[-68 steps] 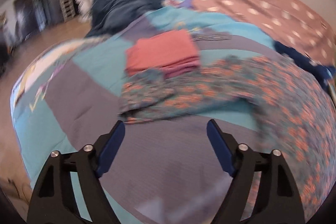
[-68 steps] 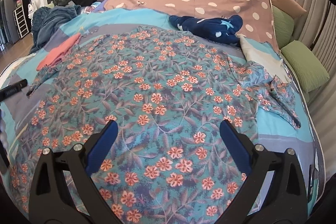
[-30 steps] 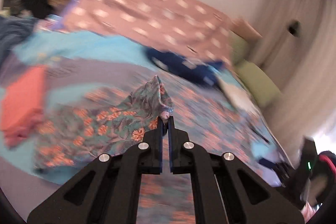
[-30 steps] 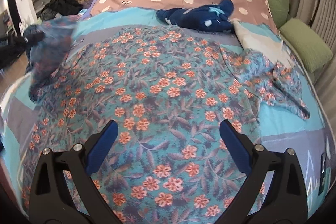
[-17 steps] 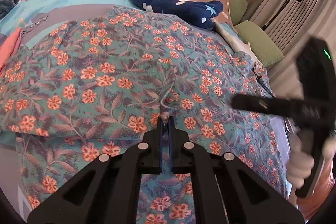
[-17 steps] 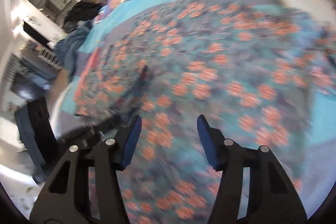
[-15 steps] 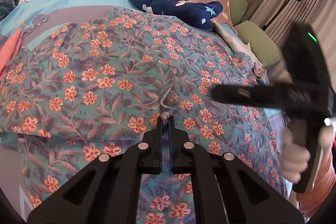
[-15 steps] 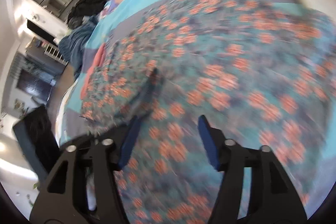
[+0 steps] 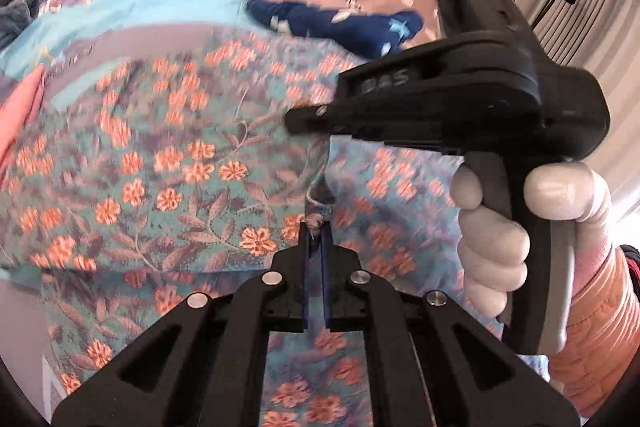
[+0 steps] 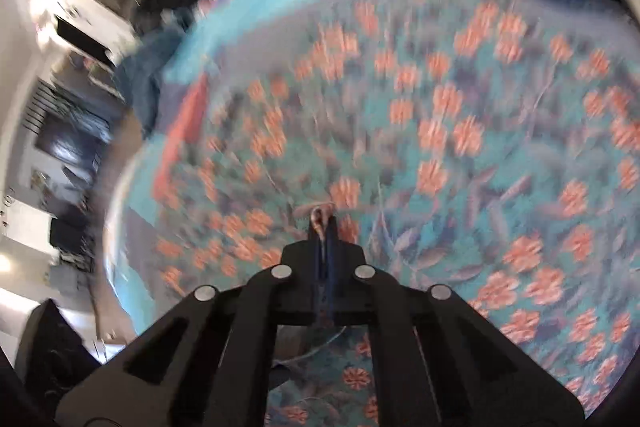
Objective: Fold small clothes
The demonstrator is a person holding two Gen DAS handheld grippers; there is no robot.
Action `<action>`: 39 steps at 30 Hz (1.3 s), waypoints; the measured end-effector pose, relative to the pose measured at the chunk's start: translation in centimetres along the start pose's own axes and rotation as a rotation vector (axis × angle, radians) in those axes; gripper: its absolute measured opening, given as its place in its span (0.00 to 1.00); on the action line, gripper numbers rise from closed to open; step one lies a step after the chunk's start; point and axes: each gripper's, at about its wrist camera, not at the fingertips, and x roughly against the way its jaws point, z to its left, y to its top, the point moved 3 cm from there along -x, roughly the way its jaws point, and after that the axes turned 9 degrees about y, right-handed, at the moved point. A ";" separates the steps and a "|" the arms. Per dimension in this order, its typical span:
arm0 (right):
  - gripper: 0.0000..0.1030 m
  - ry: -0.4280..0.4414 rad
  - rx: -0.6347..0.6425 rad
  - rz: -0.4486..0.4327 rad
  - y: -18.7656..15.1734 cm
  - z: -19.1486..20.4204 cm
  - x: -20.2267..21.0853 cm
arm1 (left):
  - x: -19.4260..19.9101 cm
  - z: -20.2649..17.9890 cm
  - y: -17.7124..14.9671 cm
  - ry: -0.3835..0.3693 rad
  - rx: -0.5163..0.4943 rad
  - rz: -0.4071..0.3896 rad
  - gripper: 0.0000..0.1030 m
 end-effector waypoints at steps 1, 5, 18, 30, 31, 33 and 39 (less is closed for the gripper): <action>0.03 0.009 0.008 -0.022 0.5 0.2 1.1 | 0.5 -0.6 0.7 -0.018 -0.001 -0.020 0.04; 0.03 -0.024 0.067 -0.101 2.0 0.4 6.3 | 2.0 -4.6 3.0 -0.078 -0.055 -0.076 0.04; 0.03 -0.220 0.057 -0.146 -0.9 -9.0 11.4 | -3.2 -14.3 1.5 -0.147 -0.188 0.037 0.04; 0.24 -0.418 0.013 -0.136 -1.5 -11.7 11.7 | 4.4 1.5 -1.5 0.203 -0.018 -0.090 0.39; 0.25 -0.393 0.039 -0.136 -0.9 -10.6 11.5 | 5.4 4.8 -2.0 0.271 0.040 -0.096 0.39; 0.29 -0.357 0.098 -0.121 0.3 -8.0 10.4 | 6.3 9.2 -2.5 0.334 0.118 -0.085 0.41; 0.41 -0.211 0.365 0.009 3.7 4.3 1.2 | 5.6 14.5 -4.1 0.316 0.169 0.022 0.42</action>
